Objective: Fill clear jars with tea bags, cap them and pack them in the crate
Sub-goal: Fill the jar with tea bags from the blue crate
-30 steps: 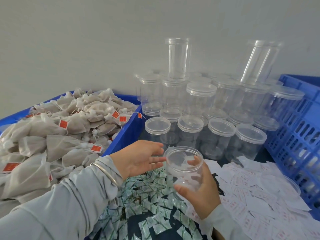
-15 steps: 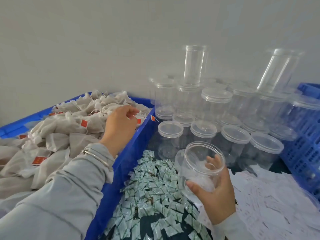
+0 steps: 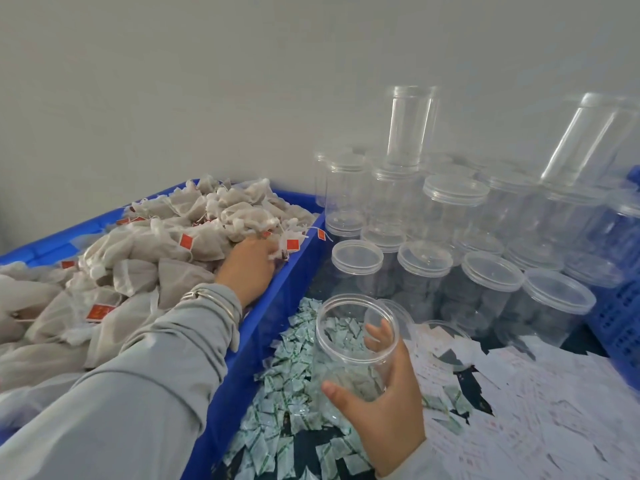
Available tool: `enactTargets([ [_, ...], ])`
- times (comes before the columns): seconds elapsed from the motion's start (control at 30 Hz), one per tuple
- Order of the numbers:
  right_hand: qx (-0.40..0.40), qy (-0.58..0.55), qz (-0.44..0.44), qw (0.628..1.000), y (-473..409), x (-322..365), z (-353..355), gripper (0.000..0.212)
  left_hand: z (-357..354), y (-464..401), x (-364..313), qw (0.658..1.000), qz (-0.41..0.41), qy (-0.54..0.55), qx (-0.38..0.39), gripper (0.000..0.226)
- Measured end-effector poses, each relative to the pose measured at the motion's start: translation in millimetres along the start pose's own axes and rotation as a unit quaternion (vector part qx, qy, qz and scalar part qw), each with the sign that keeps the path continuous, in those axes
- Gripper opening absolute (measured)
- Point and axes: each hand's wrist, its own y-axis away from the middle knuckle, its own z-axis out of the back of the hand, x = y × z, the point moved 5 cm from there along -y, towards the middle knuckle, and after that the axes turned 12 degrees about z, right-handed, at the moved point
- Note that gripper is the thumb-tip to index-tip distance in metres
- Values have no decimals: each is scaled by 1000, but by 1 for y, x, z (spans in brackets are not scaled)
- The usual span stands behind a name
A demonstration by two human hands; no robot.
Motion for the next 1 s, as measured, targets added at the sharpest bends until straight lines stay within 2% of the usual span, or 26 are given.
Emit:
enactTargets([
  [0.03,-3,3,-3,1000,1,-2,2,99,2,1,-1,1000,1,11,-1,17],
  [0.17,-9,13,-4,1000,1,-9,10,91,22,5,-12,997,28,66,-36,27],
  [0.3,-17,15,-13,1000,0,-13,13,87,48,18,-40,974,50,218,-49,24],
  [0.37,-16,12,-22,1000,0,-14,11,89,51,28,-55,944,49,325,8,17],
  [0.47,-15,16,-25,999,1,-14,11,87,44,50,-77,882,5,442,163,17],
  [0.5,-15,17,-21,1000,1,-13,11,87,40,57,-83,873,-16,441,208,19],
  [0.57,-21,12,-16,1000,0,-13,12,89,32,68,-91,877,-53,396,267,21],
  [0.67,-37,3,-18,999,-1,-13,13,90,23,78,-96,895,-83,321,299,18],
  [0.83,-46,25,-3,999,-3,-11,16,96,21,80,-95,946,-139,175,236,13],
  [1.0,-21,115,15,993,-1,-6,15,106,21,81,-94,956,-170,132,201,16],
])
